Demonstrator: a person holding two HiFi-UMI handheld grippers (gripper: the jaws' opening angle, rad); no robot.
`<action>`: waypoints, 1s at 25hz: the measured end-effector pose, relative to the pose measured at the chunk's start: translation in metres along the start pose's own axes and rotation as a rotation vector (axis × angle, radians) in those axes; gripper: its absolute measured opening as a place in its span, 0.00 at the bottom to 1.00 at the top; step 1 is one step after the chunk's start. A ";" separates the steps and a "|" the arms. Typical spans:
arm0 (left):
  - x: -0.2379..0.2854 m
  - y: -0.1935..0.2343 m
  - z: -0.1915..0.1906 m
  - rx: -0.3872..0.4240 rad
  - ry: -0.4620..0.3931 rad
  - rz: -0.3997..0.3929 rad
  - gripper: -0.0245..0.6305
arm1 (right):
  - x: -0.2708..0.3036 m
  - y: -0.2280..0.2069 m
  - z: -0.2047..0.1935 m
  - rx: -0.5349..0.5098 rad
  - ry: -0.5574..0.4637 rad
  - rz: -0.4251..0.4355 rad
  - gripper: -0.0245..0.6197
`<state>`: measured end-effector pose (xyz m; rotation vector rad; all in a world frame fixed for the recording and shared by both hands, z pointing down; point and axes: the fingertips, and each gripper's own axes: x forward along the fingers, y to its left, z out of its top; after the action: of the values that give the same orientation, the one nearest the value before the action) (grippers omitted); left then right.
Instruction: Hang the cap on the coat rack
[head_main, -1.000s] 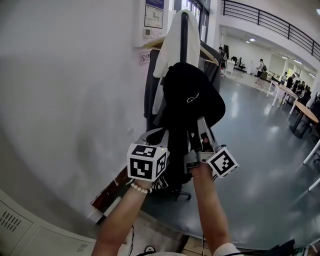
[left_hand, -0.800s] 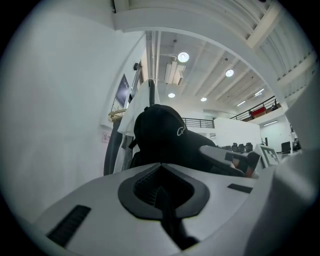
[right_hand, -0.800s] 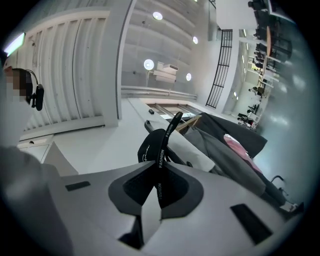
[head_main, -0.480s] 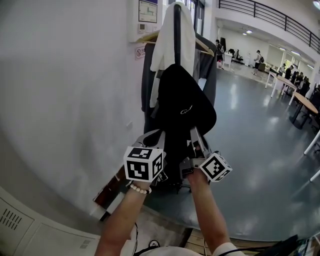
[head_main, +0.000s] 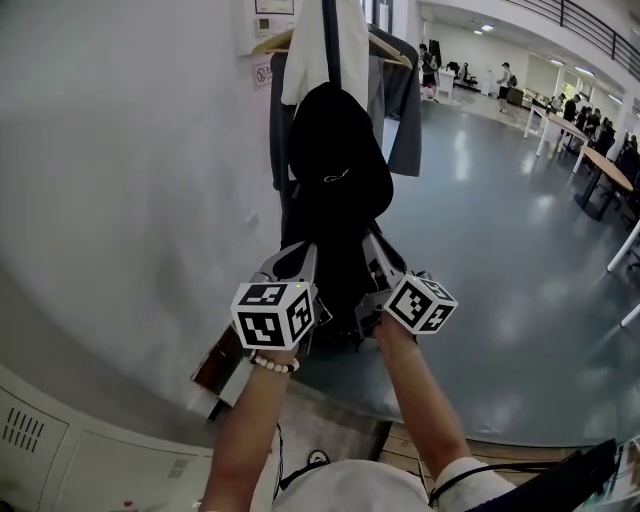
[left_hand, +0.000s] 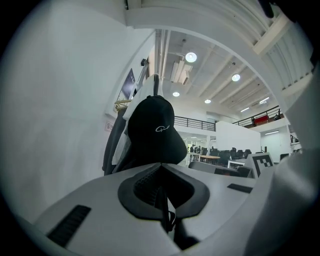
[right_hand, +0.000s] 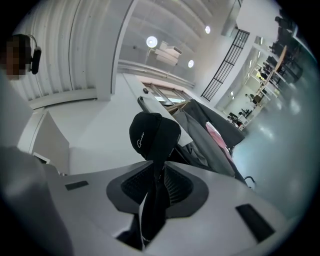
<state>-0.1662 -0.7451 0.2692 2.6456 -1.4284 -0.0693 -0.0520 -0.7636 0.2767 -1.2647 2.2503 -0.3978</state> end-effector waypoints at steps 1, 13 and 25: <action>-0.003 0.001 -0.005 -0.012 0.001 0.001 0.04 | -0.003 -0.002 -0.004 -0.003 0.006 -0.005 0.11; -0.042 -0.001 -0.051 -0.079 0.026 0.037 0.04 | -0.034 0.001 -0.038 -0.056 0.104 -0.010 0.11; -0.084 -0.049 -0.126 -0.107 0.102 0.059 0.04 | -0.120 0.006 -0.078 -0.088 0.273 0.024 0.04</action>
<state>-0.1587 -0.6367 0.3851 2.4825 -1.4274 -0.0046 -0.0493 -0.6581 0.3734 -1.2920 2.5335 -0.4927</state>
